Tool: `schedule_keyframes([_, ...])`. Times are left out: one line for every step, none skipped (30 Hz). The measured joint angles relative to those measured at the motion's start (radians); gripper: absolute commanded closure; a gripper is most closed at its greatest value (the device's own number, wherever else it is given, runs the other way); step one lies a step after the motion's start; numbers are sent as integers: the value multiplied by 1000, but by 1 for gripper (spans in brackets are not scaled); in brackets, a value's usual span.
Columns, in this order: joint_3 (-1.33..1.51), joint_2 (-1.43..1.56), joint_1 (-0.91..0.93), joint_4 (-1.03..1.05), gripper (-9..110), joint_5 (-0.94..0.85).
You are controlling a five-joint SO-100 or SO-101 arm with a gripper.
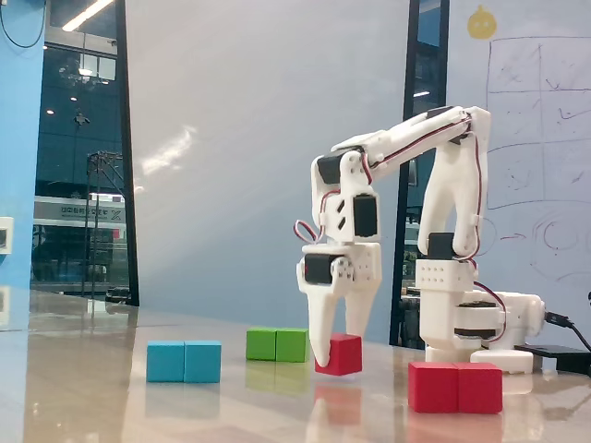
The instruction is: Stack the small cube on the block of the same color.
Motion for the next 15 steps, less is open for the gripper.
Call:
schedule_keyframes([0, 12, 0, 0, 96, 0])
schedule_keyframes([0, 23, 0, 0, 96, 0])
schedule_keyframes([0, 35, 0, 0, 96, 0])
schedule_keyframes([0, 48, 0, 0, 96, 0])
schedule_keyframes([0, 60, 0, 0, 96, 0])
schedule_keyframes([0, 72, 0, 0, 96, 0])
schedule_keyframes([0, 86, 0, 0, 96, 0])
schedule_keyframes([0, 98, 0, 0, 96, 0])
schedule_keyframes([0, 112, 0, 0, 96, 0])
schedule_keyframes([0, 126, 0, 0, 96, 0])
schedule_keyframes([0, 140, 0, 0, 96, 0])
schedule_keyframes([0, 153, 0, 2, 96, 0])
schedule_keyframes([0, 167, 0, 2, 96, 0])
schedule_keyframes([0, 178, 0, 2, 96, 0])
schedule_keyframes([0, 187, 0, 2, 96, -2])
